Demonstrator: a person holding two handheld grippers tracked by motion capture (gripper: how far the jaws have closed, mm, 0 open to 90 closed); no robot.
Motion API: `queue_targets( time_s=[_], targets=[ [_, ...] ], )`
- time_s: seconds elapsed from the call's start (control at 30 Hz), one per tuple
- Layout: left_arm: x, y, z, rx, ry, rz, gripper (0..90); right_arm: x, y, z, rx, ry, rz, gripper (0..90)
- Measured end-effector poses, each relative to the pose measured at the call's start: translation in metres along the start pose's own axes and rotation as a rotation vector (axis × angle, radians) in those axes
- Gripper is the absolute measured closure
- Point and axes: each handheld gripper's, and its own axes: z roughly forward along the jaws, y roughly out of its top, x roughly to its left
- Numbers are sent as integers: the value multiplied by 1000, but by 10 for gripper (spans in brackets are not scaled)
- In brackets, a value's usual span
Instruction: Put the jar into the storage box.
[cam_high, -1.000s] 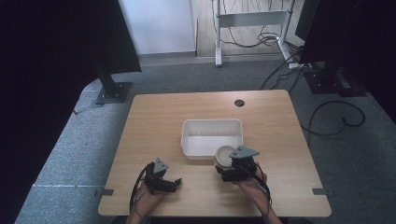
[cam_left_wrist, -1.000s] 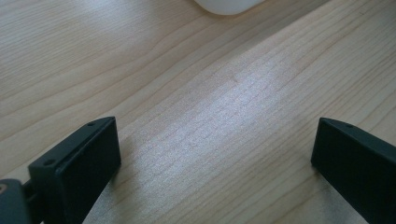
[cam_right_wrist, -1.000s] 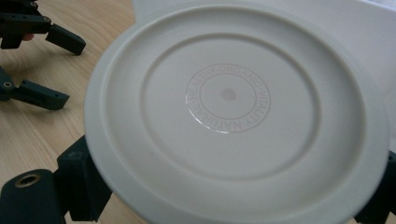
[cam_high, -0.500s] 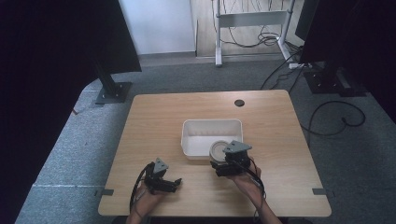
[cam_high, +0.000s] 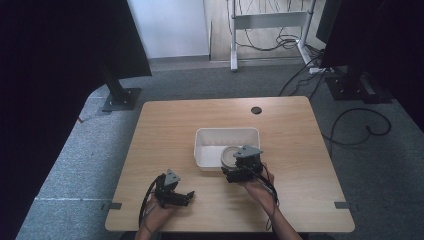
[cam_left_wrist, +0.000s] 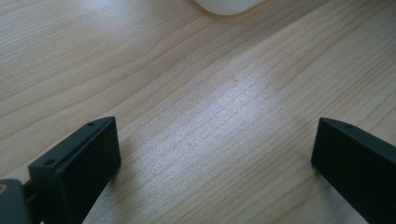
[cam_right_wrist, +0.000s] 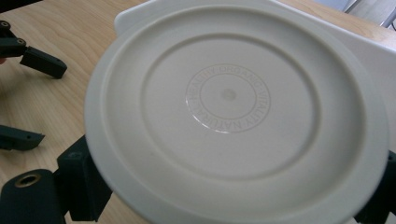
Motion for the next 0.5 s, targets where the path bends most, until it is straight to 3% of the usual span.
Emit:
queue_targets(
  time_s=[0.5],
  targets=[
    [0, 0, 0, 0, -1, 1, 11, 1, 14, 18, -1, -9, -13, 95]
  ],
)
